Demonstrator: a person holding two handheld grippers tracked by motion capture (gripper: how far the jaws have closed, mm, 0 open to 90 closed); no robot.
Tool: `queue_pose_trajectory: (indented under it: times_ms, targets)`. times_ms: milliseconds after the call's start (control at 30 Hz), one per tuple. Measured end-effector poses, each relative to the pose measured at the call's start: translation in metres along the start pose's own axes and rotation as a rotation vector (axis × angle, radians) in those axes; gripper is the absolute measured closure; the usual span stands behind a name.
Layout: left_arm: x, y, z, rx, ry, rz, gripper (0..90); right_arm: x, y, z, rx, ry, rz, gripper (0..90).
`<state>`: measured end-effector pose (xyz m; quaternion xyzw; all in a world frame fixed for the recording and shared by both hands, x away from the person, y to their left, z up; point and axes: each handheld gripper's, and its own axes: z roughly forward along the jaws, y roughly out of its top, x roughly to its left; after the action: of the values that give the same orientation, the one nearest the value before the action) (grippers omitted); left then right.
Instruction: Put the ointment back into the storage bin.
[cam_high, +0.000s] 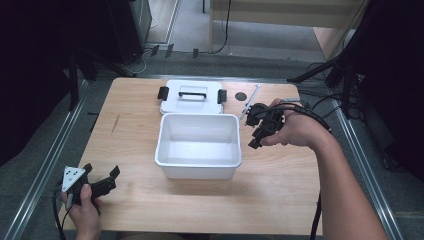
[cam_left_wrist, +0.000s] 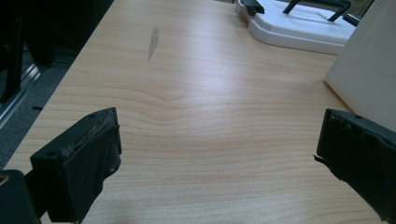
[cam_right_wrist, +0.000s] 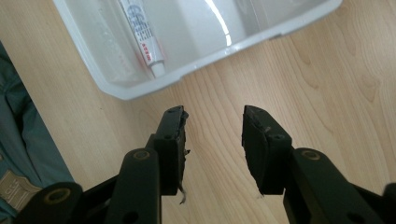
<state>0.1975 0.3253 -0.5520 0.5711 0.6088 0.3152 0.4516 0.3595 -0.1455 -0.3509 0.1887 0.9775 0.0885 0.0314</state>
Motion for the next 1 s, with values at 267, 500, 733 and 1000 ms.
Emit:
queue_pose_trajectory:
  times_ms: [267,500,733,1000]
  targets:
    - [0.000,0.000,0.000,-0.002,0.001,0.000,0.4,-0.004,-0.016,0.008,0.006,0.013,0.030,60.3]
    - [0.000,0.000,0.000,-0.001,0.001,0.001,0.5,-0.008,-0.025,0.020,-0.001,-0.005,0.069,52.8]
    - [0.000,0.000,0.000,-0.001,0.002,0.002,0.5,-0.020,-0.038,0.025,-0.094,-0.043,0.211,51.6]
    - [-0.001,0.000,0.000,-0.002,0.003,0.004,0.5,-0.021,-0.057,0.039,-0.169,-0.163,0.336,27.3]
